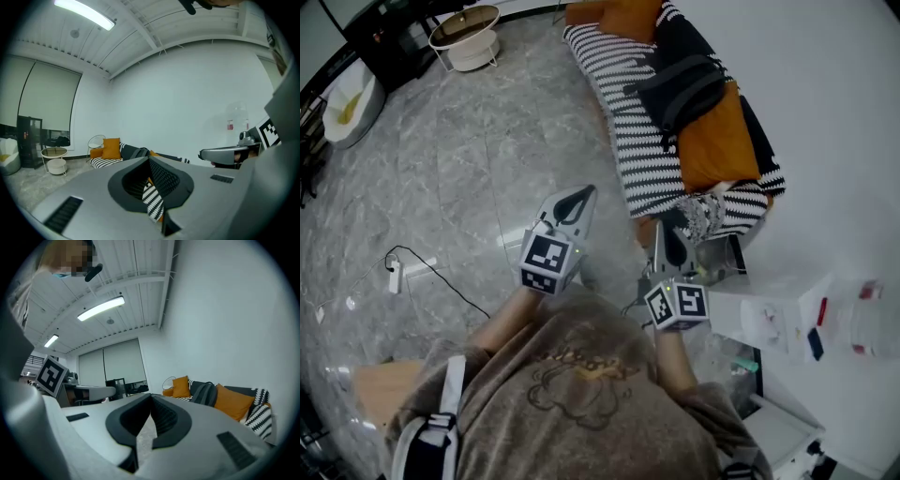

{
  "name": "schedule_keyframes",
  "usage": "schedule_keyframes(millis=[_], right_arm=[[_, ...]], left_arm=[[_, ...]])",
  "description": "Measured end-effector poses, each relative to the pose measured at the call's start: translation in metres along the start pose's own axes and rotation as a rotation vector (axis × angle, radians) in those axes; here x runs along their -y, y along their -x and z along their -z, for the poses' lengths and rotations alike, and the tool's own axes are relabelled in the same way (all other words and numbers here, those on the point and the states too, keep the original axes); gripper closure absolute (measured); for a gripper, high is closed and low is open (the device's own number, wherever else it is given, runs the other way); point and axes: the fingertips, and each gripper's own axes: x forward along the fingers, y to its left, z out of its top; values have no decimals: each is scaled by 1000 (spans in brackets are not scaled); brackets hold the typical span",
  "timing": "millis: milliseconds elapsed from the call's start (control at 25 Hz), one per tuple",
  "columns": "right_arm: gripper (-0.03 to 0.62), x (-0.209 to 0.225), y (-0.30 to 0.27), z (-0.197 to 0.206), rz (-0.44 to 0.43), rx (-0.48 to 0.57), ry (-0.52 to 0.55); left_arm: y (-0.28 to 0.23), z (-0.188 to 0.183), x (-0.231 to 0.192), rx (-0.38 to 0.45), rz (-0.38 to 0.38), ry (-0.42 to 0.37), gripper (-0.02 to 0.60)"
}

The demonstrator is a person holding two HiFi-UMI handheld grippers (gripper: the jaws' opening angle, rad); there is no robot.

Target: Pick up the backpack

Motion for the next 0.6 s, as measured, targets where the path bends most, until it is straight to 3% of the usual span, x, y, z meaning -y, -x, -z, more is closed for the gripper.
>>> schedule_keyframes(millis=[600], right_arm=[[591, 36, -62, 7, 38, -24, 3]], left_arm=[[-74, -3, -30, -8, 36, -10, 581]])
